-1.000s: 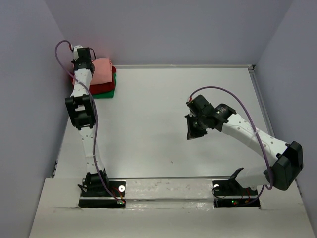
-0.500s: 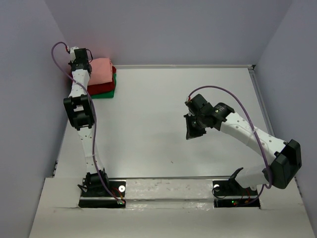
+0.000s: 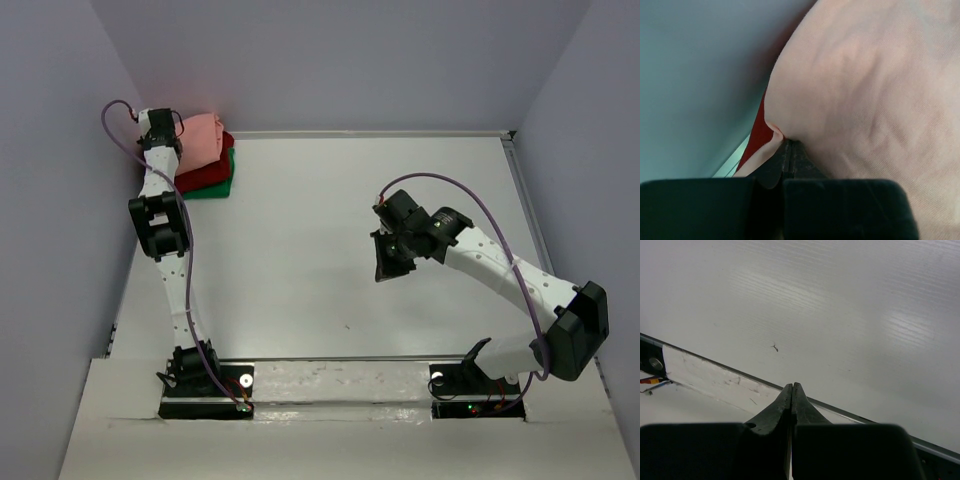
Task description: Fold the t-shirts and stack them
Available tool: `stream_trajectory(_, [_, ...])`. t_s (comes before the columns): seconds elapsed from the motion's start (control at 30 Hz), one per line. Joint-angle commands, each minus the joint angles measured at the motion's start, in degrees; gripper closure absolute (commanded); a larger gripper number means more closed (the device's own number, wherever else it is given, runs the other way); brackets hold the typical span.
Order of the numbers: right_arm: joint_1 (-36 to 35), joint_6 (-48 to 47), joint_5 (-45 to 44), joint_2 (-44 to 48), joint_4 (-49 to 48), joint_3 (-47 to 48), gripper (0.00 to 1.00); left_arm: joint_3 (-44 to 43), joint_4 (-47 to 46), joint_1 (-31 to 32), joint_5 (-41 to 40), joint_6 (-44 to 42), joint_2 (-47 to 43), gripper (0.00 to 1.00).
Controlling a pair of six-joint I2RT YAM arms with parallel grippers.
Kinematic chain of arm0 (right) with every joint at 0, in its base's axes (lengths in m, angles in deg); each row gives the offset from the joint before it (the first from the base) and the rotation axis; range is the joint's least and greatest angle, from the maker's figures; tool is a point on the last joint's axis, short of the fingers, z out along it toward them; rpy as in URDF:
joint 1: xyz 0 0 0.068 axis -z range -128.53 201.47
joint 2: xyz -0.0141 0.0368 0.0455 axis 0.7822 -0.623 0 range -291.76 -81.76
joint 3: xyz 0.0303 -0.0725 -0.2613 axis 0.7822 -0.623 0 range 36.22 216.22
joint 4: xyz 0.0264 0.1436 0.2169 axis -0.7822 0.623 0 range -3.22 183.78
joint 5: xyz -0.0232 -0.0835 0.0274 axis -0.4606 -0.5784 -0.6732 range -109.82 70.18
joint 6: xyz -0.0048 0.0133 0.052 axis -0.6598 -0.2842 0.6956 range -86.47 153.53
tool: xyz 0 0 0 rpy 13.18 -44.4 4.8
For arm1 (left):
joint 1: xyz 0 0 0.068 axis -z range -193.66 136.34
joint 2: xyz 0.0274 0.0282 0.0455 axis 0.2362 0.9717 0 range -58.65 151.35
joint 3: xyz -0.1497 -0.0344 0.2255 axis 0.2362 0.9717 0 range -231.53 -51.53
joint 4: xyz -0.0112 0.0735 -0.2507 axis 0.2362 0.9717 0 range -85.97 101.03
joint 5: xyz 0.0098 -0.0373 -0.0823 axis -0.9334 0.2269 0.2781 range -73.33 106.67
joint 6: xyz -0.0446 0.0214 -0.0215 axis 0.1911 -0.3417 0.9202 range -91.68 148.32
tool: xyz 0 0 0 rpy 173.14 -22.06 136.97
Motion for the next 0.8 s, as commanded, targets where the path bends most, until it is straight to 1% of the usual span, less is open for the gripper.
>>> stream_trajectory(0.0, [-0.45,-0.45,0.59,0.47,-0.24,1.79,1.0,-1.04,1.35,-0.23,1.66,1.98,-2.76,1.0])
stream_trajectory(0.13, [-0.45,-0.27,1.2,0.74,-1.64,0.39,1.0,1.42,-0.58,0.56,2.54,1.8,-9.16,1.0])
stream_trajectory(0.23, [-0.45,0.08,1.47,1.35,-2.7,-0.58,1.0,1.34,-1.12,1.35,4.21,1.54,-11.9,1.0])
stream_trajectory(0.43, [-0.98,0.78,1.73,2.93,-5.25,-3.39,1.0,0.63,-3.57,5.65,5.35,-3.11,-19.54,1.0])
stream_trajectory(0.53, [-0.98,0.96,1.64,3.46,-6.31,-4.01,1.0,2.74,-6.21,6.62,8.51,-3.47,-22.18,1.0])
stream_trajectory(0.57, [-0.98,1.05,1.55,3.81,-6.57,-3.92,1.0,2.83,-6.3,6.71,10.17,-3.47,-22.19,1.0])
stream_trajectory(0.7, [-0.98,1.31,0.59,5.39,-6.84,-3.92,1.0,-0.77,-3.15,6.71,11.06,-3.03,-19.12,1.0])
stream_trajectory(0.77, [-0.98,1.4,0.06,6.01,-6.57,-3.92,1.0,-1.21,-2.79,6.8,11.5,-2.68,-17.1,1.0])
